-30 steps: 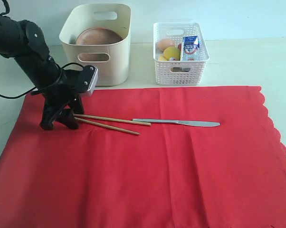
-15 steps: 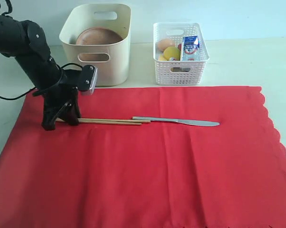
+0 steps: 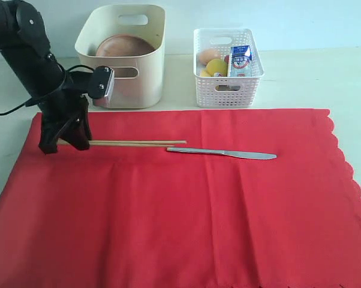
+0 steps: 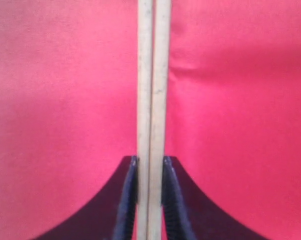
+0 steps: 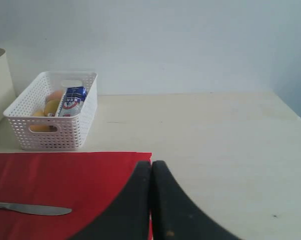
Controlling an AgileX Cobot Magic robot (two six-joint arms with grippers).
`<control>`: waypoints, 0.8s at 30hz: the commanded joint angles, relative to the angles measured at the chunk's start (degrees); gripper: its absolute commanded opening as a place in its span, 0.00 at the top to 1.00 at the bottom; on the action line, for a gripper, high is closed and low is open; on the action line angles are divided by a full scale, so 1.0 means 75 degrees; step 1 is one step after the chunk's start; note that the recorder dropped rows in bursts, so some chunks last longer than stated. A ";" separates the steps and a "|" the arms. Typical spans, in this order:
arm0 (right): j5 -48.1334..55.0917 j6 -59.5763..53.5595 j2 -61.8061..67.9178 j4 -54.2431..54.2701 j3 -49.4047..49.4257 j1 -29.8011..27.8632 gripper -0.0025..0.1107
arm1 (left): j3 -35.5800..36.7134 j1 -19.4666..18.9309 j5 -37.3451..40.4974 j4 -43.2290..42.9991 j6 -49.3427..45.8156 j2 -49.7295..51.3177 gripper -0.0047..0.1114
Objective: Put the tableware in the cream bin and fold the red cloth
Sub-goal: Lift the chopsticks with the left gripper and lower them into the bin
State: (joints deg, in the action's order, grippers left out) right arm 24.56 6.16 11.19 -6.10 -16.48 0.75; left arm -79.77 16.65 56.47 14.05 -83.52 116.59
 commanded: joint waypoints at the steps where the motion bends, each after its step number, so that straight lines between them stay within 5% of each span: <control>1: -0.0127 -0.0012 0.0019 0.0008 0.0004 -0.0036 0.98 | 0.0008 0.0013 0.0102 0.0010 0.0477 -0.0444 0.90; 11: -0.0098 -0.0012 0.0019 0.0008 0.0004 -0.0036 0.98 | 0.0008 0.0013 -0.0007 0.1661 0.0637 -0.1069 0.90; 24: 0.0098 -0.0012 0.0019 0.0201 0.0004 -0.0021 0.98 | 0.0008 0.0013 -0.0455 0.2430 0.0726 -0.1787 0.90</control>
State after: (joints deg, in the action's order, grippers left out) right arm 25.15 6.16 11.19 -5.22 -16.48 0.75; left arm -79.77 16.65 55.00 29.86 -78.52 105.07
